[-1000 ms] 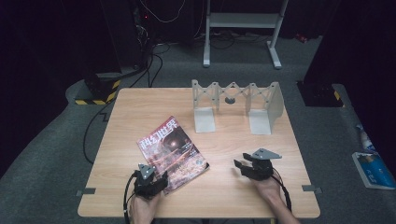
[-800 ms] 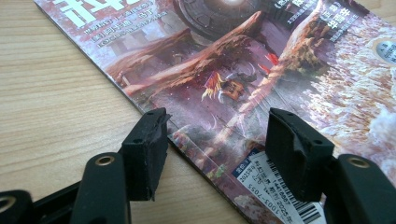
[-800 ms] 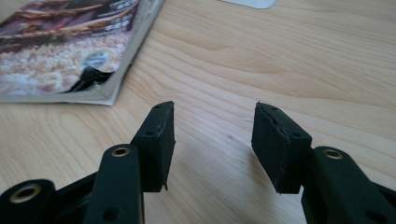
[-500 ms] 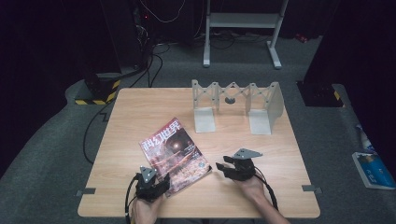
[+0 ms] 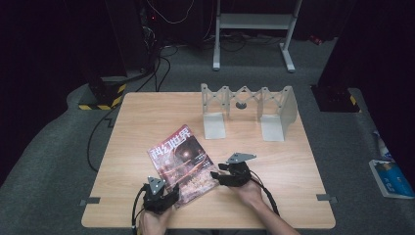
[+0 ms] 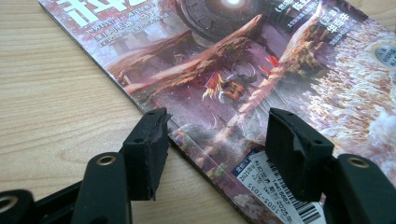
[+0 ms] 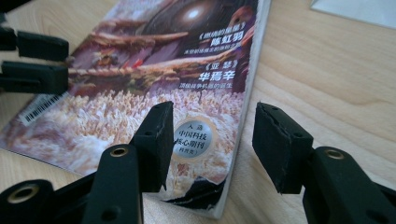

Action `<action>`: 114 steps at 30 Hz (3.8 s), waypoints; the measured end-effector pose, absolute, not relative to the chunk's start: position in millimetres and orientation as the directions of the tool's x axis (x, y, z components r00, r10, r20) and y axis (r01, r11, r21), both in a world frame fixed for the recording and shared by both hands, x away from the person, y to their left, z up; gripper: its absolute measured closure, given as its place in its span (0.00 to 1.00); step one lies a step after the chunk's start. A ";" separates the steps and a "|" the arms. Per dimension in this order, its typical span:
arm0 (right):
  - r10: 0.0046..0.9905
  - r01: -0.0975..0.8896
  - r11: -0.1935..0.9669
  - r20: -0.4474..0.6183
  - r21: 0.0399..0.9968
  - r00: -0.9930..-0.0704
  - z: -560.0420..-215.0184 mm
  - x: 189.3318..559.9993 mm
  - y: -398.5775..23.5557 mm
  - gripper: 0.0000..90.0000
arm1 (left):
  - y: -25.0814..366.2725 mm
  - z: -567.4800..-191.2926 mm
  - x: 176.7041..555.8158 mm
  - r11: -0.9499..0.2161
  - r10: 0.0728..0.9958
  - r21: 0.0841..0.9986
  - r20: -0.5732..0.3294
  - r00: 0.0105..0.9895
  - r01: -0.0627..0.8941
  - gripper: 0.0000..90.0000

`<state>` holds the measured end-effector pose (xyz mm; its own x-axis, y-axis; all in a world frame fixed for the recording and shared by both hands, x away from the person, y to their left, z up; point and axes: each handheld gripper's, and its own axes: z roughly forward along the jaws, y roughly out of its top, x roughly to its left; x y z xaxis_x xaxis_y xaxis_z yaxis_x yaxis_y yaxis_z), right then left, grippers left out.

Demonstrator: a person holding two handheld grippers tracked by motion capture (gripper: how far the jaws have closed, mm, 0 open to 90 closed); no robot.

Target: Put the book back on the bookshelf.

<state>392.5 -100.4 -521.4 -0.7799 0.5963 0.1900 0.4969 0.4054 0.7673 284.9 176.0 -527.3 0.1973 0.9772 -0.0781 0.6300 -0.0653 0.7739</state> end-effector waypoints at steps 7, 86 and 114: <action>0.575 0.492 0.439 0.186 0.752 -0.797 -526.8 389.1 -97.3 0.52 | 175.6 -529.2 281.6 -0.064 0.975 0.784 -0.083 0.206 0.617 0.44; 0.608 0.474 0.450 0.129 0.757 -0.783 -522.9 327.7 -177.4 0.53 | 126.6 -524.9 314.8 -0.183 0.920 0.753 -0.094 0.380 0.632 0.36; 0.698 0.546 0.390 0.149 0.741 -0.700 -522.0 342.2 -196.8 0.53 | 97.3 -525.3 332.6 -0.215 0.895 0.758 -0.099 0.435 0.615 0.36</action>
